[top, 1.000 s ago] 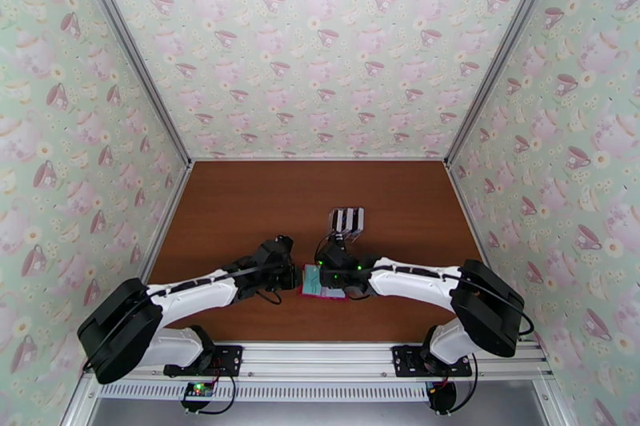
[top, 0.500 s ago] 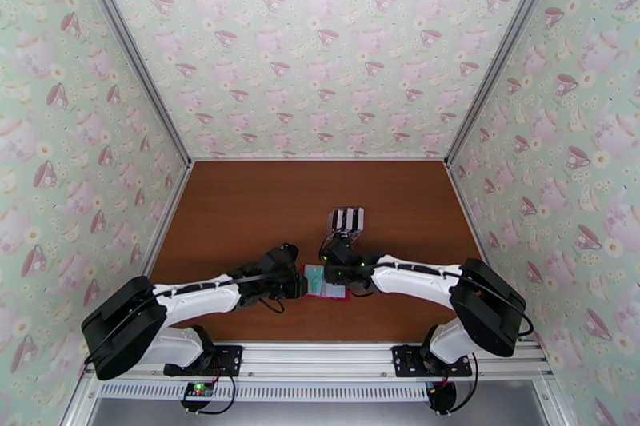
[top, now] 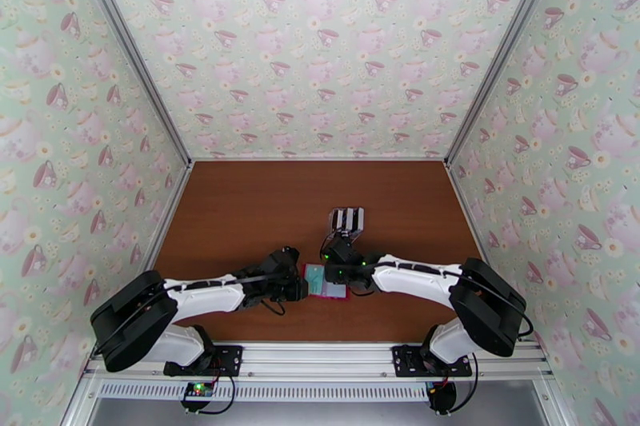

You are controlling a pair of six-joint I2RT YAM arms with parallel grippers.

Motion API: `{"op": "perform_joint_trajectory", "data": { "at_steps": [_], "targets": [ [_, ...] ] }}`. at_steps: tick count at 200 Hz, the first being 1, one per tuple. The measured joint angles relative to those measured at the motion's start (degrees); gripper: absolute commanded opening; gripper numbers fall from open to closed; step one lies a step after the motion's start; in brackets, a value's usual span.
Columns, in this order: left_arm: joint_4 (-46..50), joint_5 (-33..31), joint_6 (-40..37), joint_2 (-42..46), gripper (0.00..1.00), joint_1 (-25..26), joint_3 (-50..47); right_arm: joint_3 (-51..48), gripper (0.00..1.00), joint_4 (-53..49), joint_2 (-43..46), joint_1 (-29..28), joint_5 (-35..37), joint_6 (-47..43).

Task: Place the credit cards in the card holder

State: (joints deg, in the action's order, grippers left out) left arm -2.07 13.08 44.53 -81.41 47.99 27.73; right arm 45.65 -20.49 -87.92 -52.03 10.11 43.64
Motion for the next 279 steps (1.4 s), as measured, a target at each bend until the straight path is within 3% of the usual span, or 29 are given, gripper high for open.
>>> {"op": "perform_joint_trajectory", "data": {
  "at_steps": [105,182,279],
  "targets": [
    [-1.4,0.3,-1.2,0.0,0.46,0.0,0.0,-0.5,0.42,3.1,-3.2,0.3,-1.3,-0.4],
    [-3.6,2.4,-2.4,-0.1,0.62,-0.7,-0.3,-4.0,0.4,11.6,-2.2,0.5,-5.5,2.7],
    [-8.1,4.2,-2.6,-1.1,0.66,-1.0,-1.2,-10.8,0.36,17.6,3.7,0.7,-10.8,10.1]
  ]
}}
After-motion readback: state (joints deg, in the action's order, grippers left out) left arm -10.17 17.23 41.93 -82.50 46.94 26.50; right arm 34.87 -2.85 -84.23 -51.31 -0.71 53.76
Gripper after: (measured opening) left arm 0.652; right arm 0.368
